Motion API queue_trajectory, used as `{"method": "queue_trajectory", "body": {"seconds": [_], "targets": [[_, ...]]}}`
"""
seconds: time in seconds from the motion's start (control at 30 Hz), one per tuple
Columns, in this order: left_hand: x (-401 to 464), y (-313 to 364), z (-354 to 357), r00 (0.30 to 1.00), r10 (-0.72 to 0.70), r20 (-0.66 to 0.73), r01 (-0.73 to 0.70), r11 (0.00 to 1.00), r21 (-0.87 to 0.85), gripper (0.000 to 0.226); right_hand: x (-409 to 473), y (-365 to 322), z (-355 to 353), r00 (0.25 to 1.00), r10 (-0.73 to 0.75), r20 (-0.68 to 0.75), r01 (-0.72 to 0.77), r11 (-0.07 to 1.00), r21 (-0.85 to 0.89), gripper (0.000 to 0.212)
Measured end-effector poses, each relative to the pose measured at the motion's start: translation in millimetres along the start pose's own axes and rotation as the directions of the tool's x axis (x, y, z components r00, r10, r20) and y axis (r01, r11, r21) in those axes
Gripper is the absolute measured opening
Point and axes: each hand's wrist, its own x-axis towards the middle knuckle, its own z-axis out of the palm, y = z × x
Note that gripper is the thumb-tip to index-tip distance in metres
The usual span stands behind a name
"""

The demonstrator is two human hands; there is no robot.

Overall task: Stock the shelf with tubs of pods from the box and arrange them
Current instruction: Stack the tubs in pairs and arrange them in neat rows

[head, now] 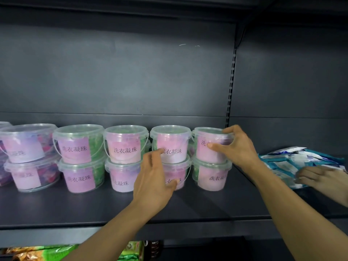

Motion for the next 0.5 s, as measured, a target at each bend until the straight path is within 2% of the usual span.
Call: {"method": "queue_trajectory", "body": {"seconds": [0.13, 0.4, 0.5], "targets": [[3.8, -0.4, -3.6, 0.999, 0.006, 0.041, -0.008, 1.000, 0.030, 0.082, 5.7, 2.0, -13.1, 1.000, -0.016, 0.012, 0.016, 1.000, 0.015, 0.051], [4.9, -7.4, -6.6, 0.998, 0.033, 0.046, -0.035, 0.998, 0.052, 0.080, 5.9, 15.2, -15.7, 0.998, -0.012, 0.069, 0.007, 0.998, 0.066, 0.050], [4.9, -8.9, -7.0, 0.998, 0.032, 0.059, -0.036, 0.997, 0.068, 0.079, 0.0, 12.9, -15.7, 0.998, -0.026, 0.059, 0.024, 0.999, 0.032, 0.052]]}}
